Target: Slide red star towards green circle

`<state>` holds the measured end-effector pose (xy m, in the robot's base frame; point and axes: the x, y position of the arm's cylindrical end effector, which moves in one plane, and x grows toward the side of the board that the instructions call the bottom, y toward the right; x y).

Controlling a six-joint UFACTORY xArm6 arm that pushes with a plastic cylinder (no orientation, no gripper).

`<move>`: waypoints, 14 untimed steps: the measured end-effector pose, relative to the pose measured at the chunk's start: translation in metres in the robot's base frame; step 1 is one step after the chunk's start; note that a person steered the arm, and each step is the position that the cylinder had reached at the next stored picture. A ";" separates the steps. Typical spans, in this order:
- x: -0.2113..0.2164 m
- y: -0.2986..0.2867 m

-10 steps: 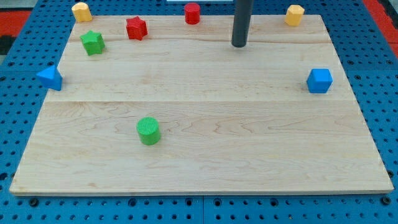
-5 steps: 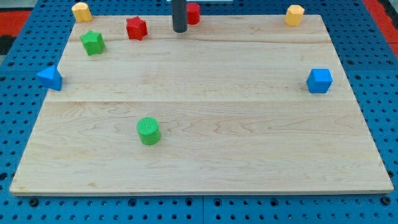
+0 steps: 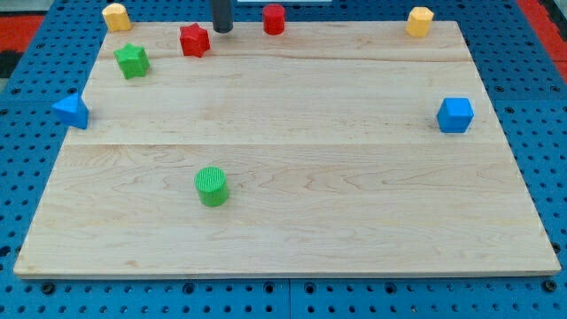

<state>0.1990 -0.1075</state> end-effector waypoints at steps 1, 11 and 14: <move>0.000 -0.021; 0.043 -0.072; 0.036 -0.113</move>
<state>0.2354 -0.2209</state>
